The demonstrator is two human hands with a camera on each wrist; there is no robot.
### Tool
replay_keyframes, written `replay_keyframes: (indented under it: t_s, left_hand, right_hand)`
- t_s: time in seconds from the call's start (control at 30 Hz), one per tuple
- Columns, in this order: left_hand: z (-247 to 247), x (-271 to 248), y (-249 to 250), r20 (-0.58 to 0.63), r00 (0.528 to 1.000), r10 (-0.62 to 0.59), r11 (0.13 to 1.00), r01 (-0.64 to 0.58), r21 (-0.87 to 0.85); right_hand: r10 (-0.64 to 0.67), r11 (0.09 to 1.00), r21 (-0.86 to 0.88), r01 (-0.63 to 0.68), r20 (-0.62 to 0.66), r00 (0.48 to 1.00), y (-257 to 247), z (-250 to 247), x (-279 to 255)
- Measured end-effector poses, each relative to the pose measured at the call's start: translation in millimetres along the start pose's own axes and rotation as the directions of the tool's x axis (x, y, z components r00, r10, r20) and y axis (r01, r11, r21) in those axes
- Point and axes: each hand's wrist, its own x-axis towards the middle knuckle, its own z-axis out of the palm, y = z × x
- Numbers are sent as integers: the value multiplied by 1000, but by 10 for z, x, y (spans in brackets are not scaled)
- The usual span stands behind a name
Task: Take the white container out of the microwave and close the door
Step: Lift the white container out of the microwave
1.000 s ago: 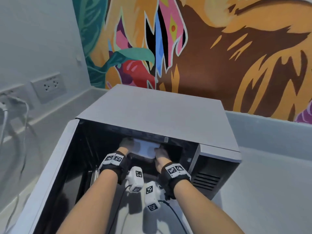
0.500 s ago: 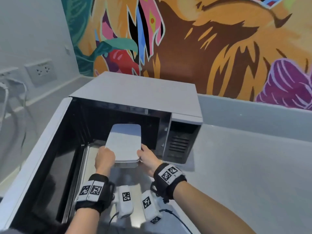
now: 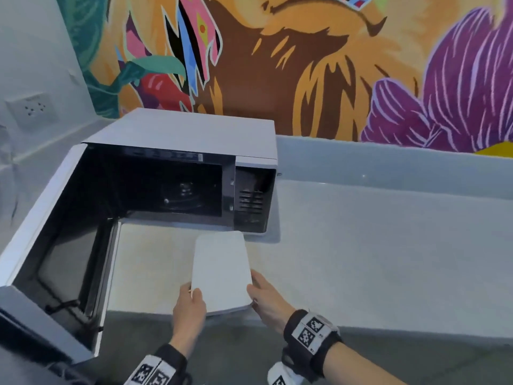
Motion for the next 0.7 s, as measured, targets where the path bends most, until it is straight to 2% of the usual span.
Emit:
replay_keyframes:
  t_s: [0.23, 0.43, 0.6, 0.7]
  left_hand:
    - [786, -369, 248, 221, 971, 86, 994, -100, 53]
    - [1377, -424, 640, 469, 881, 59, 990, -113, 86]
    - [1650, -327, 833, 567, 824, 20, 995, -71, 68]
    - [1713, -299, 850, 572, 820, 36, 995, -83, 57]
  right_hand:
    - [59, 998, 27, -55, -181, 982, 51, -774, -660]
    - [138, 981, -62, -183, -438, 888, -1, -1485, -661]
    - [157, 975, -58, -215, -507, 847, -158, -1849, -596]
    - [157, 979, -29, -201, -517, 842, -193, -1909, -551]
